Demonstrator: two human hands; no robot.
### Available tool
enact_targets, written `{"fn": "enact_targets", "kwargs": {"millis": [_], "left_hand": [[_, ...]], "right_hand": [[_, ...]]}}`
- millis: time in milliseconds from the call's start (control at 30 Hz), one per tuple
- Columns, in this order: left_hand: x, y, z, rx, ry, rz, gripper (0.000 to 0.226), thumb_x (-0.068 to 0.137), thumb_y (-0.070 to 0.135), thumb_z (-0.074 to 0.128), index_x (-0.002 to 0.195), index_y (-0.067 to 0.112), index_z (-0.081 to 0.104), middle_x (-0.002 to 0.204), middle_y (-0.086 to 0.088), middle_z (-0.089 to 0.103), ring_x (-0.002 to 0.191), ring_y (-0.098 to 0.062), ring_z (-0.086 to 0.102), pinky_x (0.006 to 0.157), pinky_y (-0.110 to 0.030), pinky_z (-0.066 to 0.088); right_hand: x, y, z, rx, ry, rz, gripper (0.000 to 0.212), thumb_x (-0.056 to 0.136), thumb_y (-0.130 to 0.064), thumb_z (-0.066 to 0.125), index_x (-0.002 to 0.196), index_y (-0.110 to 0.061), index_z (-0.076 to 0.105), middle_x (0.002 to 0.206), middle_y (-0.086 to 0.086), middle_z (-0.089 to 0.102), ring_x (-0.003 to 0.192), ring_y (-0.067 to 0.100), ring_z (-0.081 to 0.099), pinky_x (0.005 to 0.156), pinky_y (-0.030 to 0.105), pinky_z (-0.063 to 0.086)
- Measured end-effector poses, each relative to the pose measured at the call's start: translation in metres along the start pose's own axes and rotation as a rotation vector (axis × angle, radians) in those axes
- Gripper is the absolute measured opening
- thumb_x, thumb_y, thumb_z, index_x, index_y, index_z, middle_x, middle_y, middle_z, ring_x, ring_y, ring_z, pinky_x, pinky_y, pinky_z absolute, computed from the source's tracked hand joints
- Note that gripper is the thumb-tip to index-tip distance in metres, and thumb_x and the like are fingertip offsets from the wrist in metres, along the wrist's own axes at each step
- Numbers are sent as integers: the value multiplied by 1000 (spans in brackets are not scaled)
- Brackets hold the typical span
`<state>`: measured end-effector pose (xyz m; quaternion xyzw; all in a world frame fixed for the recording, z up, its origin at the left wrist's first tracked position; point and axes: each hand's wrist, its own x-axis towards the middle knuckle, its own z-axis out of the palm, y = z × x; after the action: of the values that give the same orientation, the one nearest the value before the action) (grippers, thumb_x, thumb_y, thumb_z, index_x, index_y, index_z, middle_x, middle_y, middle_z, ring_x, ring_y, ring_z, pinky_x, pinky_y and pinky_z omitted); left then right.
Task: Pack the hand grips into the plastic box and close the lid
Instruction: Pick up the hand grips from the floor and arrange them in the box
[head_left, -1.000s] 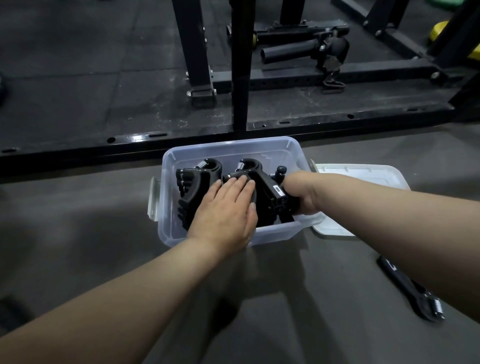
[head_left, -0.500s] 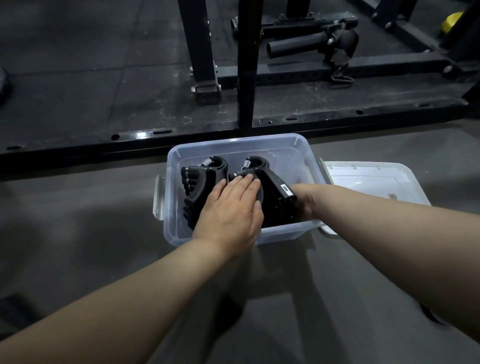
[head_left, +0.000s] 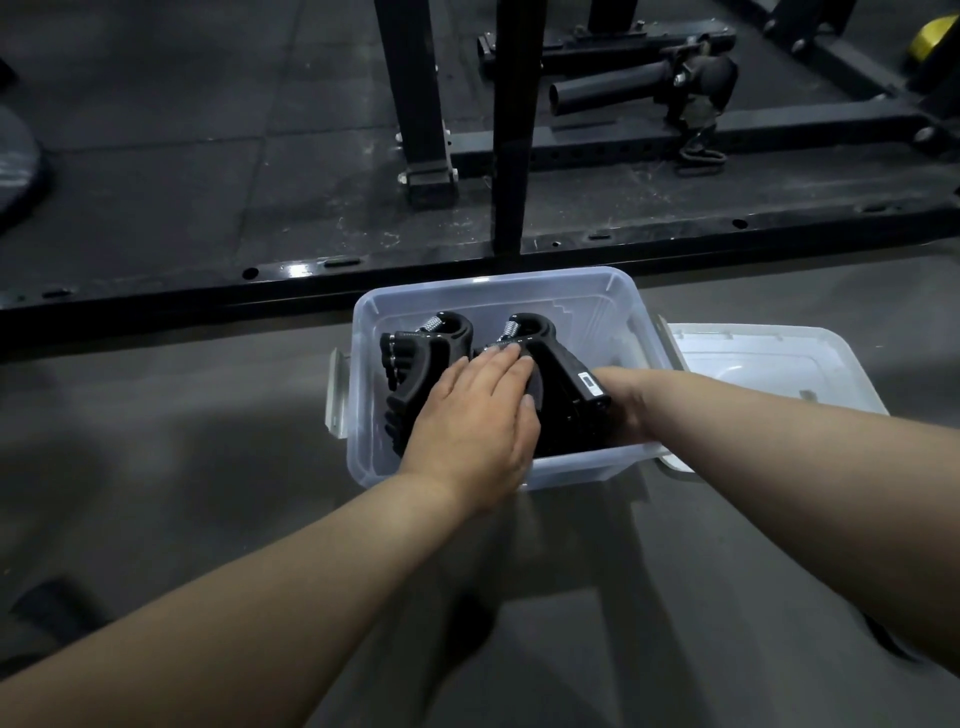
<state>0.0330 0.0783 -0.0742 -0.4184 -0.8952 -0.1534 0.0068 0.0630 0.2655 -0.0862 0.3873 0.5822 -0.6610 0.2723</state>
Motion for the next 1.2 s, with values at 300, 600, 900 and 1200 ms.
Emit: {"fn": "enact_targets", "kwargs": {"millis": [300,600,900,1200], "left_hand": [[-29,-68,-14,-104,182,-459,52,99,33,24,142,13,46,156,-2,36,146,-20,28,122,-41,16],[-27,-68,-7,-178,129,-490,52,102,31,28,150,14,35,163,0,18,151,-19,10,123,-37,7],[-28,-65,-10,-215,138,-482,50,102,29,29,149,13,37,163,0,19,151,-17,10,123,-38,9],[-28,-64,-11,-217,141,-478,49,102,28,30,148,12,39,162,-1,20,151,-18,11,123,-39,11]], "right_hand": [[-5,1,3,38,89,-48,33,96,-19,41,70,-7,54,62,13,57,56,25,57,56,28,49],[-22,-2,13,-49,96,0,34,98,-23,38,71,-8,52,69,12,57,60,24,57,56,27,49],[-6,1,5,26,203,24,33,96,-28,39,73,-11,56,57,10,63,63,25,60,65,32,52],[-6,1,8,-21,58,-34,33,96,-32,45,75,-12,60,77,11,63,69,23,61,67,30,50]]}}
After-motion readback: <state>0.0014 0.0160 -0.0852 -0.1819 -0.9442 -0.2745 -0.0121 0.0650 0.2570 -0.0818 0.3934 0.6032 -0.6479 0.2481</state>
